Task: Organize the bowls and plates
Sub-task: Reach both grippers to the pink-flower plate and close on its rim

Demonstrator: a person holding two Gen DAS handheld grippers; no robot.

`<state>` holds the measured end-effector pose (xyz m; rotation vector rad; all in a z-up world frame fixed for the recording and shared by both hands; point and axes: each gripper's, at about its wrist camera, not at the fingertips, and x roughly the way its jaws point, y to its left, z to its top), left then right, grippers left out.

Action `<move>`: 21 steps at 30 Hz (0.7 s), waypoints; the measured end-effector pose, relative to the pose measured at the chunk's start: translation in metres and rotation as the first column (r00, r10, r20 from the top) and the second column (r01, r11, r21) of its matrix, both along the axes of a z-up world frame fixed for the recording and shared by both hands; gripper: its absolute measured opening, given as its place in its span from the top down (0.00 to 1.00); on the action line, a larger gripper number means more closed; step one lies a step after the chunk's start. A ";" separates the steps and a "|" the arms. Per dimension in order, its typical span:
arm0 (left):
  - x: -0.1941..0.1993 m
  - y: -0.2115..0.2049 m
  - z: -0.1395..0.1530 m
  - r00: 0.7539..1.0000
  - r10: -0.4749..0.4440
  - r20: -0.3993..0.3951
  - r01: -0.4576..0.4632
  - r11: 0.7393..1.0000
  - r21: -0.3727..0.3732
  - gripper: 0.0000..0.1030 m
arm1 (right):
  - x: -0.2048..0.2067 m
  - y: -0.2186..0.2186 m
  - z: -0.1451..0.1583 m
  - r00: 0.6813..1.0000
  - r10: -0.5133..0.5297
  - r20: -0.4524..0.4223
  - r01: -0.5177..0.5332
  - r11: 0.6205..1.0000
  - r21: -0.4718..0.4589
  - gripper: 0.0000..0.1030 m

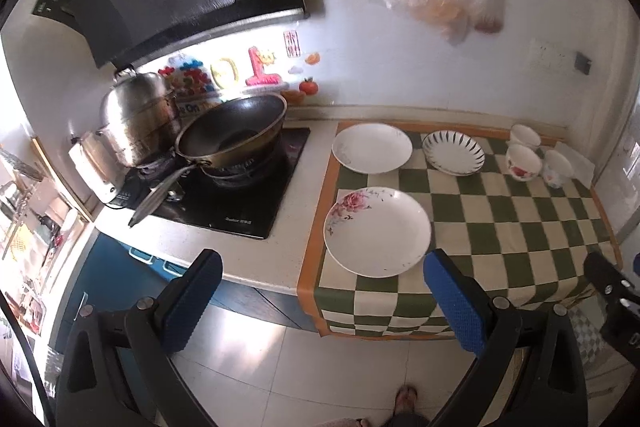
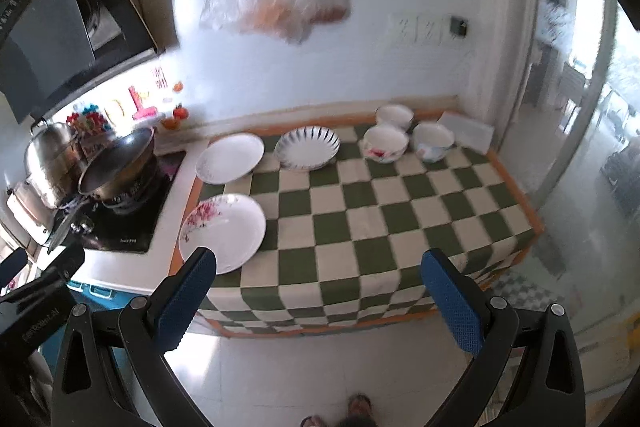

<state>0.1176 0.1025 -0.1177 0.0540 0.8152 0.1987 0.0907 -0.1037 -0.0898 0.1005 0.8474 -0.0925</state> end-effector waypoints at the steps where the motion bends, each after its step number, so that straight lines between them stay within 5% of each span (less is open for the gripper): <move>1: 0.010 0.001 -0.005 1.000 0.002 -0.012 -0.002 1.000 0.007 0.00 | 0.009 0.002 -0.008 1.000 0.003 -0.014 -0.003 1.000 0.003 0.00; 12: 0.135 0.015 -0.087 0.983 0.037 -0.179 -0.044 0.998 -0.038 0.00 | 0.164 0.016 -0.118 0.971 0.117 -0.207 -0.107 0.992 0.061 0.00; 21: 0.225 0.050 -0.183 0.924 0.097 -0.369 -0.135 0.988 -0.079 0.00 | 0.284 0.041 -0.215 0.872 0.293 -0.392 -0.251 0.955 0.156 0.00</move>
